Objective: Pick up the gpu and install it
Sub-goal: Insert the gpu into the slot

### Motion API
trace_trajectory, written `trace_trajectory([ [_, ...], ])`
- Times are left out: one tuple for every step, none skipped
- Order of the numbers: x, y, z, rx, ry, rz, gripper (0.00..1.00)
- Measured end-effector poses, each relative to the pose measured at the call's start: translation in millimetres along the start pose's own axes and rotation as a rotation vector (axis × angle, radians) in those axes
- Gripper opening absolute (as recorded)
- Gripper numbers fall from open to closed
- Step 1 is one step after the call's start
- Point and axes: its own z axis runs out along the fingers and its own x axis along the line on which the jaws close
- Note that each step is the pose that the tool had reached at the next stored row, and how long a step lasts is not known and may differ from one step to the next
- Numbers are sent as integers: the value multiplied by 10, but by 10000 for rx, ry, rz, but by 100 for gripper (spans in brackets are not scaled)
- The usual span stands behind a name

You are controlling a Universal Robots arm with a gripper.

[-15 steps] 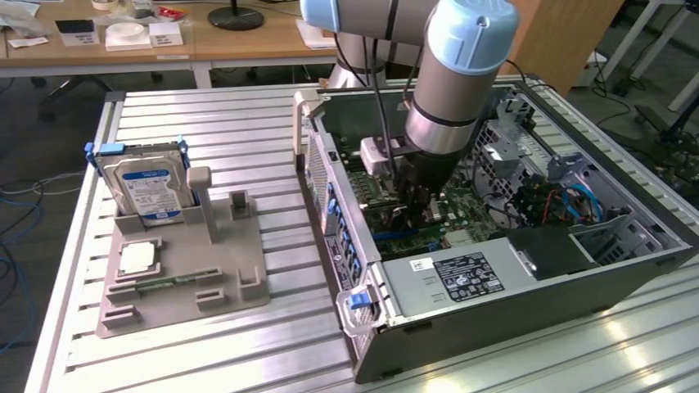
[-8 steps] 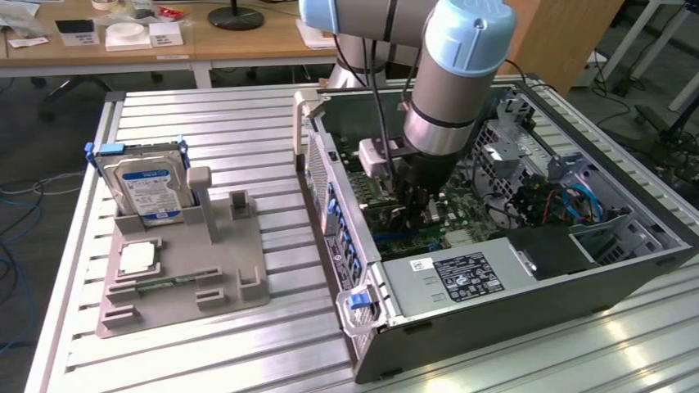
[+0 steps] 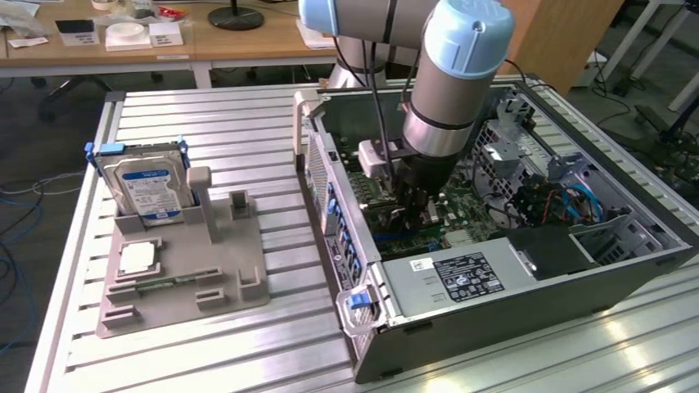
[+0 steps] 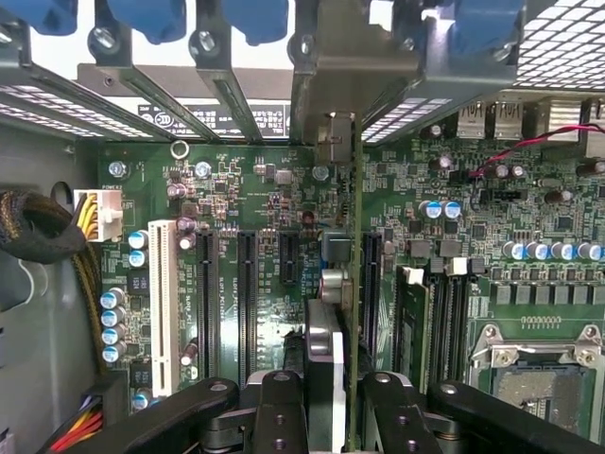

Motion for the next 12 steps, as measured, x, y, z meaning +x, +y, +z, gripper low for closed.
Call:
trace_trajectory([
  [1, 0, 6, -1, 2, 0, 28],
  [1, 0, 12, -1, 3, 0, 28],
  [1, 0, 17, 0, 2, 0, 28],
  [1, 0, 19, 1, -1, 0, 28],
  [0, 0, 22, 3, -7, 0, 28],
  [0, 0, 22, 4, -8, 0, 28],
  [0, 0, 17, 5, -10, 0, 28],
  [-3, -2, 6, 17, -29, 0, 28],
  [-5, -3, -10, 19, -37, -1, 28],
  [-4, -3, -29, 10, -19, -1, 28],
  [-3, -2, -37, 5, -8, -1, 28],
  [-3, -2, -36, 5, -11, -1, 28],
])
